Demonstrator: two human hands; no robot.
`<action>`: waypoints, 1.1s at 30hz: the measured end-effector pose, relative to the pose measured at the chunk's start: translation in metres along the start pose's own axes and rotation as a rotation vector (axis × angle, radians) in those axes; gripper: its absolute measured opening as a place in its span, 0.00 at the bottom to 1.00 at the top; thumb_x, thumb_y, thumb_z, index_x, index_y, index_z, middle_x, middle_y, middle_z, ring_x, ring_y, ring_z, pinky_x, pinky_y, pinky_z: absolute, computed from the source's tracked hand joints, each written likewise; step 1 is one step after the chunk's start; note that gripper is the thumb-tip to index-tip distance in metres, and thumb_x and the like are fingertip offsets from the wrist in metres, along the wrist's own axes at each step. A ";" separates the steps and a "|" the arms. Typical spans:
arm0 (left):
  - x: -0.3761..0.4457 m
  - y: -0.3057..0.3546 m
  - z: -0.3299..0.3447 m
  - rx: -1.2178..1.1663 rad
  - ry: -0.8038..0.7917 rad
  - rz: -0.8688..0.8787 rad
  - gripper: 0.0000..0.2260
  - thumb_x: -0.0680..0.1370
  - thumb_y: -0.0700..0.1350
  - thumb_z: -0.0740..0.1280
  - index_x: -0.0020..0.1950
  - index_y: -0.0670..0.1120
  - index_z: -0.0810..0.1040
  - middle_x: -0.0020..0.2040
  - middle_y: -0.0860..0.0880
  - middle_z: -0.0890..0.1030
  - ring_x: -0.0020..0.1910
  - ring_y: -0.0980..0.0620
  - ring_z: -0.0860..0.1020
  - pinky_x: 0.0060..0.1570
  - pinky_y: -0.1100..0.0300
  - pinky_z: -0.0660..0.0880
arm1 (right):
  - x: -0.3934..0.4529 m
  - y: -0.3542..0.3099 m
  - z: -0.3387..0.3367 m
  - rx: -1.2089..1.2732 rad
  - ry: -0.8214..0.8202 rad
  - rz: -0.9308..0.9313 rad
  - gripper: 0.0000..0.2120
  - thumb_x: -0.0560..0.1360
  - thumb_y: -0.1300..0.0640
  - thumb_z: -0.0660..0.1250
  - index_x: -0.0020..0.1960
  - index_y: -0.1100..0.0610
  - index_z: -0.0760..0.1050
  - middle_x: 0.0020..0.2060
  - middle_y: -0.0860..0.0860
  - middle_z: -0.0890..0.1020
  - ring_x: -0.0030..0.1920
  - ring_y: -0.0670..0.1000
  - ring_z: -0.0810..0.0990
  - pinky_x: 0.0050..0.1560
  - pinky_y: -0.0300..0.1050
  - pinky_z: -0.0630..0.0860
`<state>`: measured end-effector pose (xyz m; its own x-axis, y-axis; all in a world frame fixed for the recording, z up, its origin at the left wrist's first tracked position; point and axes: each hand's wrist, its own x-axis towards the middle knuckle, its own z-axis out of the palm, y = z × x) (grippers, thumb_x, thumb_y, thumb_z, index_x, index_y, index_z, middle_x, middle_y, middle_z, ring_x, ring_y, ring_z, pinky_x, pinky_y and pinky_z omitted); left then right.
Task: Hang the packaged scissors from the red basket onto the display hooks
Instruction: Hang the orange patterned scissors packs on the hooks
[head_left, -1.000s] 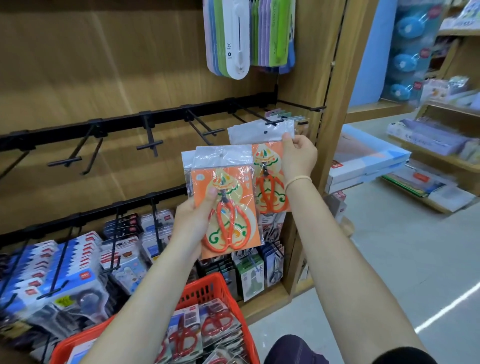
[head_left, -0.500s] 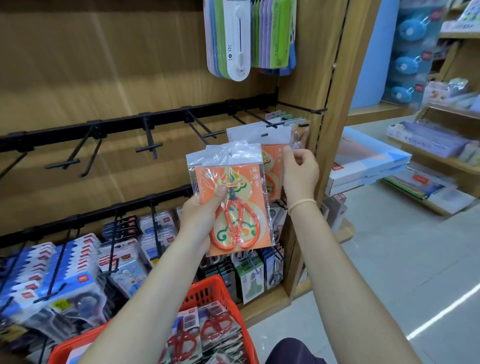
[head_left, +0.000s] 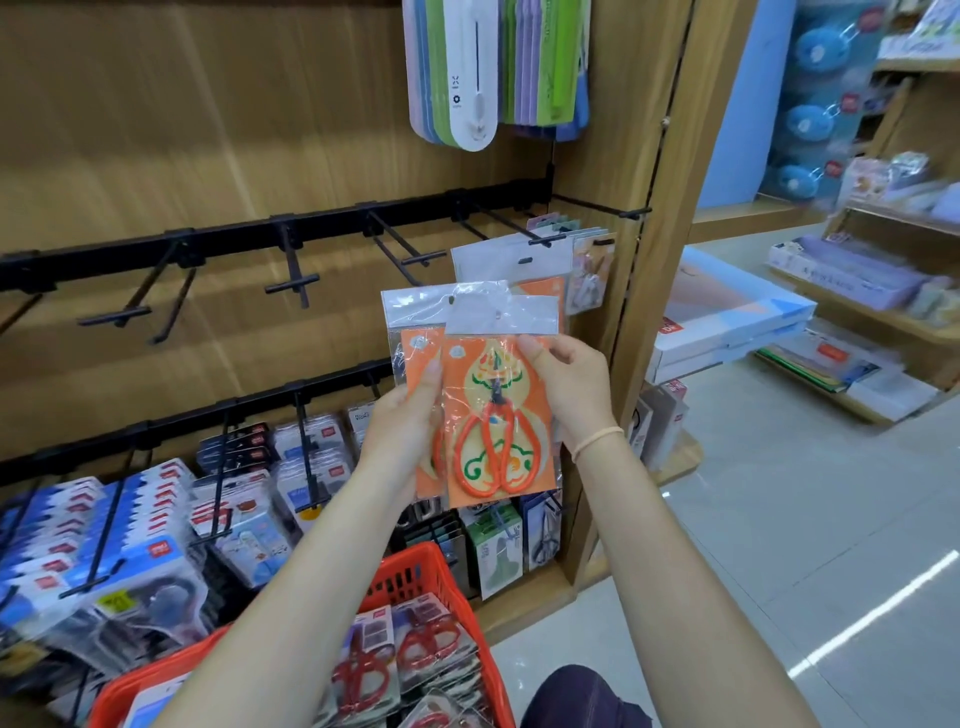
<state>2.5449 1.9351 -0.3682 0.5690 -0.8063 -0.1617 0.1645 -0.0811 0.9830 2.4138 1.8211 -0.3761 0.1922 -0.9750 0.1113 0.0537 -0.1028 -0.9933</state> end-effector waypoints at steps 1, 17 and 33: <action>0.000 -0.001 -0.001 0.014 0.013 -0.004 0.17 0.79 0.62 0.67 0.51 0.48 0.81 0.47 0.50 0.87 0.50 0.50 0.85 0.52 0.56 0.80 | 0.003 0.001 -0.002 0.010 0.016 -0.009 0.07 0.78 0.55 0.71 0.44 0.57 0.84 0.44 0.58 0.86 0.49 0.58 0.85 0.53 0.60 0.82; 0.002 -0.008 -0.017 0.045 0.119 -0.002 0.19 0.79 0.63 0.67 0.54 0.48 0.83 0.48 0.50 0.88 0.51 0.47 0.86 0.55 0.50 0.81 | 0.055 -0.024 -0.002 -0.071 0.225 -0.097 0.21 0.72 0.43 0.68 0.42 0.63 0.77 0.43 0.64 0.82 0.47 0.64 0.83 0.49 0.66 0.81; -0.006 -0.011 -0.016 0.022 0.120 0.027 0.19 0.79 0.61 0.68 0.50 0.44 0.83 0.45 0.47 0.88 0.47 0.45 0.87 0.54 0.45 0.82 | 0.051 -0.036 0.009 -0.109 0.267 -0.093 0.17 0.77 0.52 0.70 0.33 0.56 0.71 0.33 0.54 0.74 0.36 0.53 0.73 0.40 0.51 0.74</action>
<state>2.5526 1.9498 -0.3800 0.6659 -0.7322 -0.1429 0.1309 -0.0738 0.9886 2.4307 1.7774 -0.3340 -0.0741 -0.9762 0.2040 -0.0496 -0.2007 -0.9784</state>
